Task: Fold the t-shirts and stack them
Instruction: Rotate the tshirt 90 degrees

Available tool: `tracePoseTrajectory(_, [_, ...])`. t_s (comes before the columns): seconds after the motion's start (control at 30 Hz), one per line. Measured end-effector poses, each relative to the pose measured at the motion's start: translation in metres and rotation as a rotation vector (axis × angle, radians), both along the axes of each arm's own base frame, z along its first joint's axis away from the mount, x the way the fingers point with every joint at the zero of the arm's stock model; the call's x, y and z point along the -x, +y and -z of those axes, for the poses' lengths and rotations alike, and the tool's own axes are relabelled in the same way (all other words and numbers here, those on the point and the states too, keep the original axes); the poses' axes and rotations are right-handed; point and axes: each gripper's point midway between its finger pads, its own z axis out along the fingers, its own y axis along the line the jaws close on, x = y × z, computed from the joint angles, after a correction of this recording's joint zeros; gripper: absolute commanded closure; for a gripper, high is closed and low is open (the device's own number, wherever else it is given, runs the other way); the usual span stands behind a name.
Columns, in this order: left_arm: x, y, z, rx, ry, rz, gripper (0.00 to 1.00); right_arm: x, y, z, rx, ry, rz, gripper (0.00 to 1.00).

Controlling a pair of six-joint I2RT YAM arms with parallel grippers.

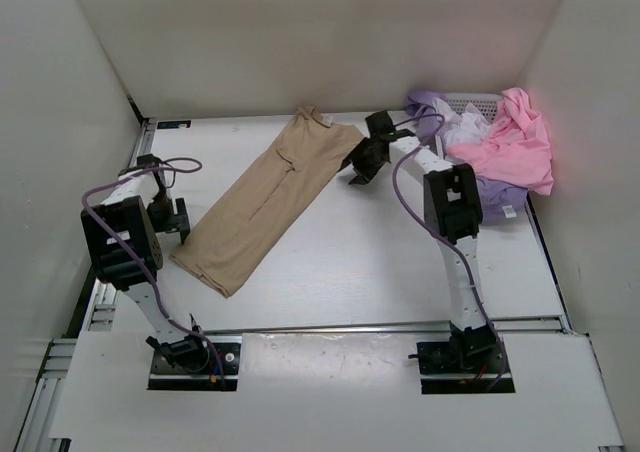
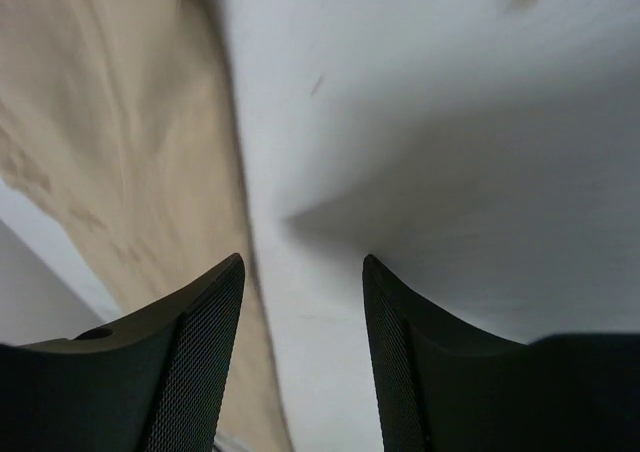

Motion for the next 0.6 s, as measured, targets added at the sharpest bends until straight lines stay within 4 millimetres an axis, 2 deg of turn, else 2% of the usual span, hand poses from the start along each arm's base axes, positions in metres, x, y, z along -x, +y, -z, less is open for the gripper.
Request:
tracePoseTrajectory(0.1, [-0.004, -0.002, -0.001, 0.013, -0.013, 0.002, 0.01, 0.022, 0.043, 0.002, -0.035, 0.043, 0.012, 0.47])
tracePoseTrajectory(0.27, [0.0, -0.007, 0.002, 0.033, -0.012, 0.004, 0.01, 0.061, 0.101, 0.004, -0.09, 0.142, 0.088, 0.51])
tracePoseTrajectory(0.3, [0.003, -0.008, 0.002, 0.036, -0.008, 0.005, 0.01, 0.068, 0.111, 0.004, -0.104, 0.163, 0.104, 0.53])
tracePoseTrajectory(0.33, [0.006, -0.009, 0.002, 0.038, -0.007, 0.005, 0.01, 0.073, 0.118, 0.005, -0.114, 0.18, 0.113, 0.6])
tracePoseTrajectory(0.43, [0.011, -0.011, 0.0, 0.042, -0.011, 0.005, 0.01, 0.086, 0.128, 0.009, -0.128, 0.233, 0.148, 0.83])
tracePoseTrajectory(0.47, [0.011, -0.011, -0.002, 0.042, -0.017, 0.004, 0.01, 0.088, 0.129, 0.011, -0.129, 0.248, 0.161, 0.95])
tracePoseTrajectory(0.53, [0.011, -0.011, -0.006, 0.04, -0.032, 0.005, 0.04, 0.09, 0.126, 0.015, -0.137, 0.276, 0.188, 1.0])
tracePoseTrajectory(0.6, [0.01, -0.013, -0.012, 0.045, -0.056, 0.006, 0.05, 0.09, 0.123, 0.015, -0.148, 0.285, 0.194, 1.0])
